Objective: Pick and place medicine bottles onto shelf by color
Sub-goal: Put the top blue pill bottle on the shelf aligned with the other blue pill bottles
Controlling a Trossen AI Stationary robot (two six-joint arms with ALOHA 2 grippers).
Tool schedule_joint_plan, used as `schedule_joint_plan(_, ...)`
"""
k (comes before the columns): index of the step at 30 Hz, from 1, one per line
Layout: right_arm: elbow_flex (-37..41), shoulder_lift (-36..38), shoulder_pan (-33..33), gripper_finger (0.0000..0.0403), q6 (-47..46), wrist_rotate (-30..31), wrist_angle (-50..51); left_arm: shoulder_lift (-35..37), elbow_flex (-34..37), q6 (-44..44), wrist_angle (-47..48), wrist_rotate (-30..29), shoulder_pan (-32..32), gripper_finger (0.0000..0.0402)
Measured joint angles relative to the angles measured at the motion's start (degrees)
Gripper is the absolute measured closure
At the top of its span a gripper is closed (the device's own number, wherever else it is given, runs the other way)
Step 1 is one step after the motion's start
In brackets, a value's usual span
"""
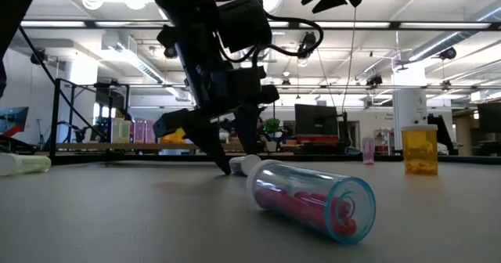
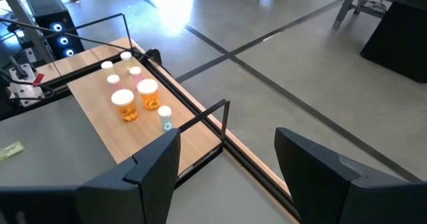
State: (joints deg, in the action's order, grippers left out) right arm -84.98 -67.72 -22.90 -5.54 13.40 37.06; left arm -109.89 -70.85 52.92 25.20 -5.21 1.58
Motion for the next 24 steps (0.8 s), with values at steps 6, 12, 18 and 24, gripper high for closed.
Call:
schedule_joint_plan(6,0.0,0.0,0.0,0.017,0.0,0.0,0.0,0.0,0.1,0.0,0.8,0.2,0.0,0.0245)
schedule_joint_plan(12,0.0,0.0,0.0,0.017,0.0,0.0,0.0,0.0,-0.3,0.0,0.7,2.6,0.0,0.0298)
schedule_joint_plan(18,0.0,0.0,0.0,0.017,0.0,0.0,0.0,0.0,-0.5,-0.5,-0.8,3.4,0.0,0.0333)
schedule_joint_plan(24,0.0,0.0,0.0,0.017,0.0,0.0,0.0,0.9,-1.0,-12.8,-1.2,3.4,-0.6,0.033)
